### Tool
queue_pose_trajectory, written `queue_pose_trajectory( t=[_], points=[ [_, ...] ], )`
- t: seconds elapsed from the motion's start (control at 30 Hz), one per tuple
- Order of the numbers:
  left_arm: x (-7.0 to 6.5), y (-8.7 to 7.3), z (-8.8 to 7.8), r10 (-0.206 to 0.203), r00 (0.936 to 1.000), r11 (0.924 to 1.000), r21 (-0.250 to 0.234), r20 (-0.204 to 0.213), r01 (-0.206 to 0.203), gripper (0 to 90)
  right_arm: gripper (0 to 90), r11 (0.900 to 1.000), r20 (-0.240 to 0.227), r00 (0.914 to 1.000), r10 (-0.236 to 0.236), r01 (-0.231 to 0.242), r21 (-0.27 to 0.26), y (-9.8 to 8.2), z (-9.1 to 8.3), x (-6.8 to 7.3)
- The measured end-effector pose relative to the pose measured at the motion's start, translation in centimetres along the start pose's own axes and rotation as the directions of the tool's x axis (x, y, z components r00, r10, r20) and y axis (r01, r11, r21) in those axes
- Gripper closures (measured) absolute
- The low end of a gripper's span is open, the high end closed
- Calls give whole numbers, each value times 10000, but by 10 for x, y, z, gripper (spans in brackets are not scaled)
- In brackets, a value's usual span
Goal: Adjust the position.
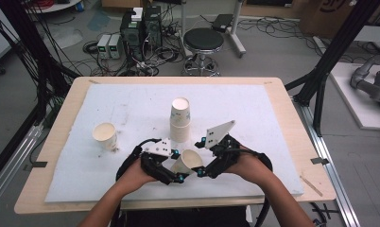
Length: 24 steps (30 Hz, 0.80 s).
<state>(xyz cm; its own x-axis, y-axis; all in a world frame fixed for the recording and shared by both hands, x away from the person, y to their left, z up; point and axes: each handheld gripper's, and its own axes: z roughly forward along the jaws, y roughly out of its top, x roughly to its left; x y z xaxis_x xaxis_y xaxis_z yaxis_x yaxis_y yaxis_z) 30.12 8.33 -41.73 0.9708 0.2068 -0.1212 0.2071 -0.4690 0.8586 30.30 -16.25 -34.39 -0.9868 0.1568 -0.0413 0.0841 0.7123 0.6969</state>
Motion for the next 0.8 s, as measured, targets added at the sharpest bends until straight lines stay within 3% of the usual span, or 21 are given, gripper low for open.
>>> queue_pose_trajectory(
  t=[0.2,0.4,0.5,0.63,0.67,0.77,0.8],
  points=[
    [6,-13,-7,-433,9975,9960,-801,-560,388,300,207,9896,613,9950,784,-702,-1258,-20,-16,-2],
    [12,-20,-11,-576,9911,9865,-1594,-1198,380,300,207,9704,1412,9783,1516,-1201,-2094,-44,-23,-5],
    [14,-20,-12,-604,9869,9805,-1942,-1497,306,300,207,9590,1907,9634,1882,-1384,-2473,-58,-27,-9],
    [15,-21,-16,-583,9836,9703,-2414,-1704,157,300,207,9403,2647,9318,2482,-1661,-2970,-77,-33,-10],
    [14,-21,-17,-598,9826,9672,-2536,-1756,135,300,207,9324,2882,9184,2713,-1764,-3154,-83,-36,-9],
    [13,-25,-21,-696,9797,9567,-2909,-1881,122,299,207,9116,3176,8908,3250,-2057,-3559,-98,-40,-7],
    [12,-26,-22,-755,9785,9531,-3022,-1921,142,299,207,9074,3213,8853,3361,-2130,-3624,-101,-41,-7]
  ],
)
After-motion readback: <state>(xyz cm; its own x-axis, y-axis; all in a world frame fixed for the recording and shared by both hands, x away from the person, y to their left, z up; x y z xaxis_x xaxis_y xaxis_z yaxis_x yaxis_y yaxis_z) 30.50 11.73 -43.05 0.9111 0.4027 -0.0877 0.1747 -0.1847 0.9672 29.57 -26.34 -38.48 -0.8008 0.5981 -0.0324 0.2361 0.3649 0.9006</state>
